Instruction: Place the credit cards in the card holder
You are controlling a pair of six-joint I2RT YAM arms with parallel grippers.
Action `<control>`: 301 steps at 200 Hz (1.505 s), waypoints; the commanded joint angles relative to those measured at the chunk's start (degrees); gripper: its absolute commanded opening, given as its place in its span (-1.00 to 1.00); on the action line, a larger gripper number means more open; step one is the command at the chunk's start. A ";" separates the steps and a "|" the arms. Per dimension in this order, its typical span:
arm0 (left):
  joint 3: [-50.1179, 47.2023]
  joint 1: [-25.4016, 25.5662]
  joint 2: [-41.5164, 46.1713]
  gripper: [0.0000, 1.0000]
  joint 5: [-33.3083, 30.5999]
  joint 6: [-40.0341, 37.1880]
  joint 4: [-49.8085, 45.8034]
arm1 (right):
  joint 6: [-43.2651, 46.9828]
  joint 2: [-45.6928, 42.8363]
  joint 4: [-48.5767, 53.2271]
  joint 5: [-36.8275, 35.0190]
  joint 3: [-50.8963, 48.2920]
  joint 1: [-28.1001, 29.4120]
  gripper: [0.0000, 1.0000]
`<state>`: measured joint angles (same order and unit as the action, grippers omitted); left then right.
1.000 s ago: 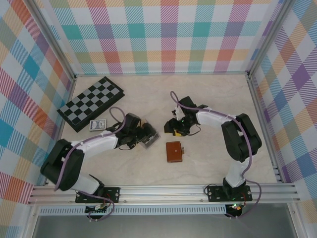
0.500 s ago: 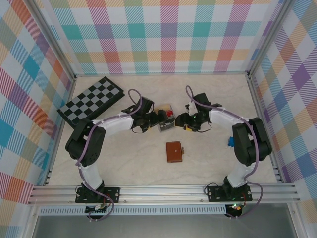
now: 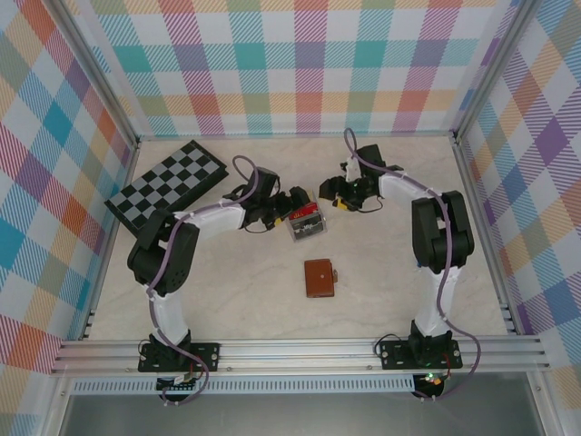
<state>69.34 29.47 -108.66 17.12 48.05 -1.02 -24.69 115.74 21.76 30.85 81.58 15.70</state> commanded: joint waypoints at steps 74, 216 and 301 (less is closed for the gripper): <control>5.62 -0.48 -5.76 0.84 9.20 1.43 5.10 | -7.52 -6.42 -12.64 15.36 -15.42 -0.58 -0.08; 29.70 6.12 -18.08 0.81 15.06 -5.67 -10.42 | -12.87 -26.47 -16.11 8.41 -36.42 -0.50 0.15; 20.21 5.25 -1.42 0.82 -2.90 -10.69 -20.79 | 6.97 -35.80 13.97 -17.44 -20.67 -0.37 0.13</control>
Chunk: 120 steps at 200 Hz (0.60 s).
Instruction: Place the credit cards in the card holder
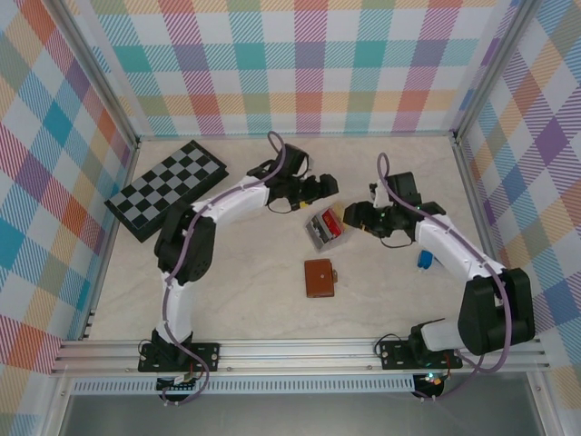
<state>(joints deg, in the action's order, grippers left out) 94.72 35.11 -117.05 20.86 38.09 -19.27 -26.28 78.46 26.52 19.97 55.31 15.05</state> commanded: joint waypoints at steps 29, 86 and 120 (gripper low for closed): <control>-17.10 -1.27 14.03 0.75 -8.01 4.77 5.70 | 13.16 7.92 14.07 -13.61 13.02 1.01 0.03; -24.13 -0.67 13.69 0.16 -5.25 10.15 9.23 | 18.37 15.98 17.21 -13.29 22.33 6.58 -0.08; -27.11 -0.75 14.52 -0.04 -8.89 12.44 8.20 | 18.93 18.89 15.52 -12.24 23.18 11.86 -0.20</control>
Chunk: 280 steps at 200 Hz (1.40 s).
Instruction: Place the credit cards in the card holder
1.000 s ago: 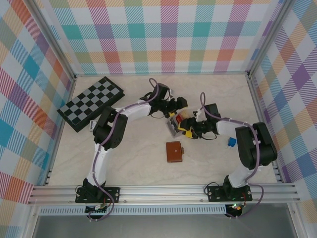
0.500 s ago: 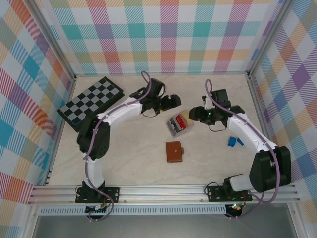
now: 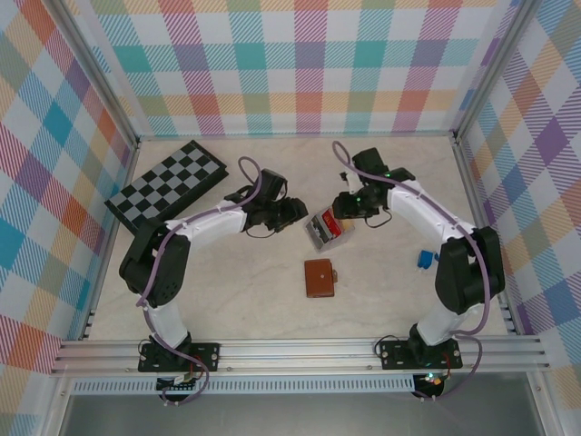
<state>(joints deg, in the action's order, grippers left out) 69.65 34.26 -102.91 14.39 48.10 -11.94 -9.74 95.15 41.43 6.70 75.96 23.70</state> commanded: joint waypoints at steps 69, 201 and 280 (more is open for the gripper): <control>-9.39 -1.03 3.16 -0.06 -4.41 5.94 3.91 | 4.53 11.52 1.05 -11.85 7.11 10.85 -0.27; -13.82 -1.83 7.12 -0.01 -6.55 7.45 5.35 | 6.62 17.79 2.08 -25.76 9.14 15.59 -0.11; -13.64 -1.94 6.86 0.02 -5.92 7.27 5.34 | 7.21 16.03 1.14 -32.25 8.17 16.18 -0.23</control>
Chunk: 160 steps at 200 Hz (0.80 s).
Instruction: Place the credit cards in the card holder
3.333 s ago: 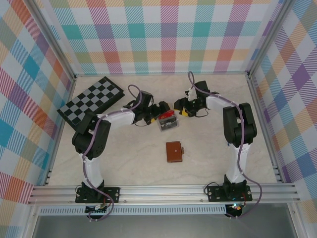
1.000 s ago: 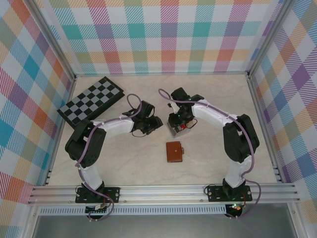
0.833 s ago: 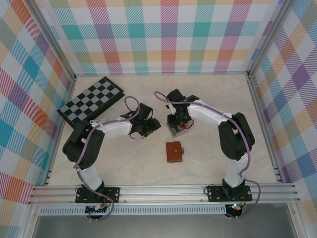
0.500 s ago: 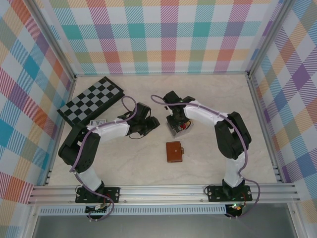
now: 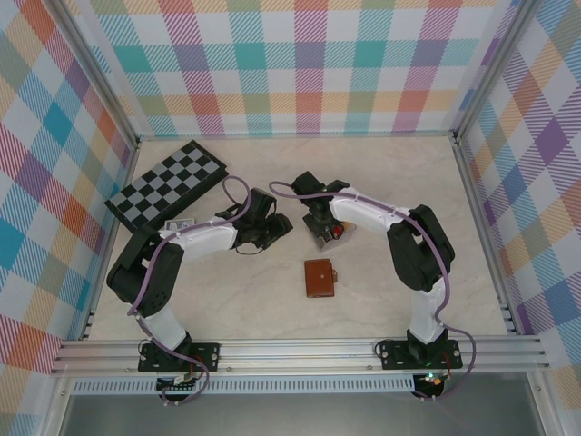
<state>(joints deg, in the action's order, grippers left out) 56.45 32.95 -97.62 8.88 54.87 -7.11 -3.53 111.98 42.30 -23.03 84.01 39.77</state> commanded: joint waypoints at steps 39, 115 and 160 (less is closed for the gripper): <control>-0.41 -0.66 0.99 0.02 0.00 0.47 0.57 | 0.42 -1.48 0.25 -2.61 -0.46 0.14 -0.30; -0.46 -0.62 0.57 0.02 0.75 0.36 0.73 | 0.11 -1.68 0.50 -3.12 -1.35 0.04 -0.51; -0.11 -0.61 0.33 0.02 1.13 0.37 0.87 | 0.05 -2.21 0.36 -3.68 -1.64 0.02 -0.52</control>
<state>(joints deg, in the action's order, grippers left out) 56.45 32.80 -97.62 9.45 54.89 -7.09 -3.44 111.42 41.87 -25.23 83.42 39.77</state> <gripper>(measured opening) 0.511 0.240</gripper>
